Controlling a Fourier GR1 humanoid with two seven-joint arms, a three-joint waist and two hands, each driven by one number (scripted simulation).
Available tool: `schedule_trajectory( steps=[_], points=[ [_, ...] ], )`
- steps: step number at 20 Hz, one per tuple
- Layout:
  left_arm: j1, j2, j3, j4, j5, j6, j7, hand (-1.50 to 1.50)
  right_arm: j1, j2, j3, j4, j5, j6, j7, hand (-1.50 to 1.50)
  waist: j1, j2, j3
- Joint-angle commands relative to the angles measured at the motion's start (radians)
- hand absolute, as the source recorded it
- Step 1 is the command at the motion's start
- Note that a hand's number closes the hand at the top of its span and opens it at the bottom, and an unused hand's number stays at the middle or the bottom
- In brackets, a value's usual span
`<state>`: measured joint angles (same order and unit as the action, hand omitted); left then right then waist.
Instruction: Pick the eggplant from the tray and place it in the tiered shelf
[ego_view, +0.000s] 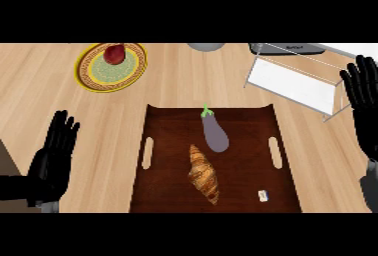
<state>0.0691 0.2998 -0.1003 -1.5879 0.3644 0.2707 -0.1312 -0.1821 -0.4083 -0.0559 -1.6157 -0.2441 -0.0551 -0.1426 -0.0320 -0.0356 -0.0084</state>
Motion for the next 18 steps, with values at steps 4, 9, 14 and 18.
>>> schedule_trajectory(
  steps=[4,9,14,18],
  points=[
    [-0.01,0.034,-0.085,0.045,-0.041,-0.027,0.163,0.0,-0.168,-0.16,0.085,0.191,0.108,0.064,0.299,1.5,0.086,0.067,0.004],
    [-0.008,0.033,-0.154,0.036,-0.066,-0.024,0.286,0.0,-0.114,-0.32,0.205,0.349,0.263,0.159,0.584,1.5,0.108,0.098,-0.004],
    [-0.071,0.052,-0.134,0.107,-0.032,-0.056,0.4,0.0,-0.403,-0.232,0.237,0.475,0.139,0.333,0.839,-1.5,0.101,0.055,0.006],
    [-0.105,0.055,-0.09,0.177,-0.016,-0.073,0.388,0.0,-0.561,-0.206,0.214,0.605,0.016,0.552,0.872,-1.5,0.079,0.05,0.007]
  ],
)
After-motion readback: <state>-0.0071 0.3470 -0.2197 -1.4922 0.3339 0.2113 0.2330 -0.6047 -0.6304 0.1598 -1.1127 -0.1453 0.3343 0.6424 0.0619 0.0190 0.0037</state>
